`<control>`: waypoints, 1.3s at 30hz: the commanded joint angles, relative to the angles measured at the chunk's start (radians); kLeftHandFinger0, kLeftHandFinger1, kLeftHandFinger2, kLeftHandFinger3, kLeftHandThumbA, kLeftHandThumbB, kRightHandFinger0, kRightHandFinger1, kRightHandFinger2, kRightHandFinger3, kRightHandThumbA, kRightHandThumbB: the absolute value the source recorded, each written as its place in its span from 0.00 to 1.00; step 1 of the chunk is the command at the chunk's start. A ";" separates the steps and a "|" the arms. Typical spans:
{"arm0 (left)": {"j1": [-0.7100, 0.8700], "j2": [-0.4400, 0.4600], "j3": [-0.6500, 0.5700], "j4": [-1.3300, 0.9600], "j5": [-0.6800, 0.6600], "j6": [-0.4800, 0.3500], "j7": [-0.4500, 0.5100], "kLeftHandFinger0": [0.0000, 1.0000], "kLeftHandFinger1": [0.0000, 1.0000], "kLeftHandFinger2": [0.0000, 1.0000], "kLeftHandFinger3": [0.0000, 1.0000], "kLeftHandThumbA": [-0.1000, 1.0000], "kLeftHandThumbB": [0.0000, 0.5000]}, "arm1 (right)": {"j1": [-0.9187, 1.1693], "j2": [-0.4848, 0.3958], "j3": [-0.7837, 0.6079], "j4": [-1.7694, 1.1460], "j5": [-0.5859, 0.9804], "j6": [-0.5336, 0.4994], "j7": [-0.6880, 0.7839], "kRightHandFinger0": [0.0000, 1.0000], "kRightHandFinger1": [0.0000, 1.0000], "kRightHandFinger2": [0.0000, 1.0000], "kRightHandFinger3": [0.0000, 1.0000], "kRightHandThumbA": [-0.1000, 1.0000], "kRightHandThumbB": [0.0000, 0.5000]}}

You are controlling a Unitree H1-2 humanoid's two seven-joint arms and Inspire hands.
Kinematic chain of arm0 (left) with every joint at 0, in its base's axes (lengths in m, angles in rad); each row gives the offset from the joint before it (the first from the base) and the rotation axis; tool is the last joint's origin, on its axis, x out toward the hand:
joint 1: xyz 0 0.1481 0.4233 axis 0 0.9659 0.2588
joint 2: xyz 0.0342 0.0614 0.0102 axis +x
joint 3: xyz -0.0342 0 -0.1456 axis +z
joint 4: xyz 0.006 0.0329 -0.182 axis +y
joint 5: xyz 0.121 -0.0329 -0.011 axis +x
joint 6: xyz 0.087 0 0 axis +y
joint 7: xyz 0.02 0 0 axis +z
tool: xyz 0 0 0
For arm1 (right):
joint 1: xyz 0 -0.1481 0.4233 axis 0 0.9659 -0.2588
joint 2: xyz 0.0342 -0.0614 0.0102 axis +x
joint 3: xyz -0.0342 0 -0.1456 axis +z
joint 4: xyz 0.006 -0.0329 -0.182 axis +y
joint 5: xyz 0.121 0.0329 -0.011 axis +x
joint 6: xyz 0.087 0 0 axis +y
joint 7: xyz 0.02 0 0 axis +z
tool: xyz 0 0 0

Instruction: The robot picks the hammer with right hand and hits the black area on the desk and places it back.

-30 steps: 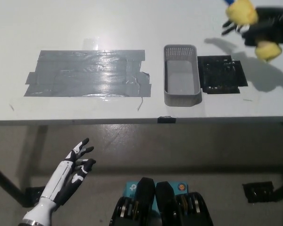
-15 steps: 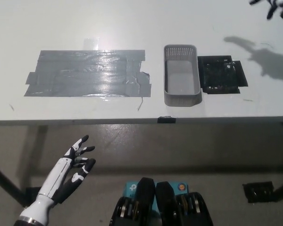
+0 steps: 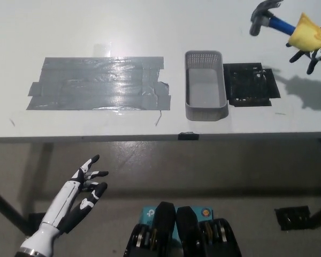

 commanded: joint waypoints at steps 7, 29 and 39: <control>-0.011 0.029 0.005 -0.027 0.016 -0.048 -0.010 0.65 0.63 0.76 1.00 0.93 0.00 | -0.172 -0.004 0.044 0.121 -0.011 0.003 0.096 0.00 0.31 0.63 0.89 0.00 0.24; -0.022 0.031 0.013 -0.028 0.026 -0.053 -0.007 0.61 0.59 0.69 0.97 0.86 0.00 | -0.235 -0.076 0.325 0.153 0.202 -0.015 0.128 0.00 0.39 0.69 0.67 0.00 0.34; -0.011 0.035 0.010 -0.031 0.023 -0.058 -0.012 0.60 0.58 0.69 0.96 0.88 0.00 | -0.150 -0.070 0.275 0.079 0.140 -0.005 0.128 0.00 0.38 0.70 0.87 0.00 0.23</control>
